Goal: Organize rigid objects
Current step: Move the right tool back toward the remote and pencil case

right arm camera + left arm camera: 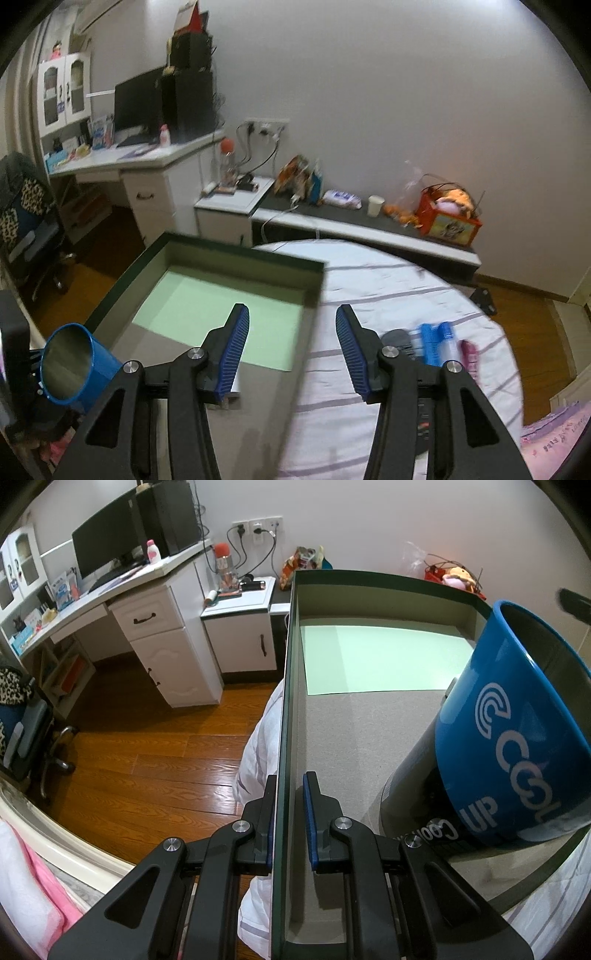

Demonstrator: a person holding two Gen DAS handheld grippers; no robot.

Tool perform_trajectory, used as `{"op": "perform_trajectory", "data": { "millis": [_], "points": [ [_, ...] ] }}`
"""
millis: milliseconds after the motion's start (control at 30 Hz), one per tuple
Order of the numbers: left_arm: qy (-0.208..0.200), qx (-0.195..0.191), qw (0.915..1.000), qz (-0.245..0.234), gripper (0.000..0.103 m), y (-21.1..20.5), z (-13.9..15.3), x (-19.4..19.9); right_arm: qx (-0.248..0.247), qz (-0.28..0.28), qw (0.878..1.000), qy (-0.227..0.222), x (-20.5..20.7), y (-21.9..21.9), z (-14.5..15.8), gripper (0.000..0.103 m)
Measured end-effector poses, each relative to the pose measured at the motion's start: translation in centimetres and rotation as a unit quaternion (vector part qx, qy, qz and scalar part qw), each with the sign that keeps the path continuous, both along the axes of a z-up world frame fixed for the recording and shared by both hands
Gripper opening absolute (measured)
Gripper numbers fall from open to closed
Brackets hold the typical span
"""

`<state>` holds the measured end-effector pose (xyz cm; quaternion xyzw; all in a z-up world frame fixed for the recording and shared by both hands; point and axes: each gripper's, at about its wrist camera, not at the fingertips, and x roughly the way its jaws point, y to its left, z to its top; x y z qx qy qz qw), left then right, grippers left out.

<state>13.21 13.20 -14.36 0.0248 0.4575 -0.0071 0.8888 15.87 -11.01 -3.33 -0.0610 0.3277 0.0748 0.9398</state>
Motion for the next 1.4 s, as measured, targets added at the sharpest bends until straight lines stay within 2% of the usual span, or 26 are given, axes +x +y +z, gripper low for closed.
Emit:
{"op": "perform_trajectory", "data": {
  "millis": [100,200,333,433,633,733,1000,1300,1400],
  "points": [
    [-0.001,0.001,1.0,0.0,0.011,-0.1,-0.1,0.1,-0.006,-0.033,0.999,-0.007,-0.4,-3.7,0.8,0.051],
    [0.0,0.0,1.0,0.001,0.011,0.0,-0.2,0.0,-0.012,-0.092,0.996,-0.005,-0.6,-8.9,0.9,0.051],
    [0.002,-0.001,1.0,0.004,0.011,0.1,-0.3,-0.2,-0.009,-0.174,0.984,0.024,-0.4,-16.0,-0.8,0.051],
    [0.002,-0.003,1.0,0.005,0.01,0.1,-0.5,-0.2,-0.002,-0.194,0.979,0.056,0.0,-18.8,-2.9,0.051],
    [0.005,-0.003,1.0,0.007,0.011,0.2,-0.7,0.2,0.017,-0.177,0.979,0.1,1.0,-19.5,-6.9,0.051],
    [0.005,-0.003,1.0,0.007,0.011,0.2,-0.6,0.3,0.007,-0.178,0.978,0.11,0.9,-19.7,-8.3,0.051],
    [0.005,0.0,1.0,0.008,0.011,0.3,-0.5,0.4,-0.006,-0.163,0.98,0.115,0.4,-19.4,-9.4,0.051],
    [0.006,0.0,0.9999,0.009,0.011,0.2,-0.5,0.4,0.007,-0.152,0.982,0.11,1.6,-20.0,-10.3,0.051],
    [0.005,-0.001,0.9999,0.009,0.011,0.2,-0.5,0.4,0.006,-0.137,0.985,0.107,1.8,-19.7,-10.3,0.037]
  ]
}}
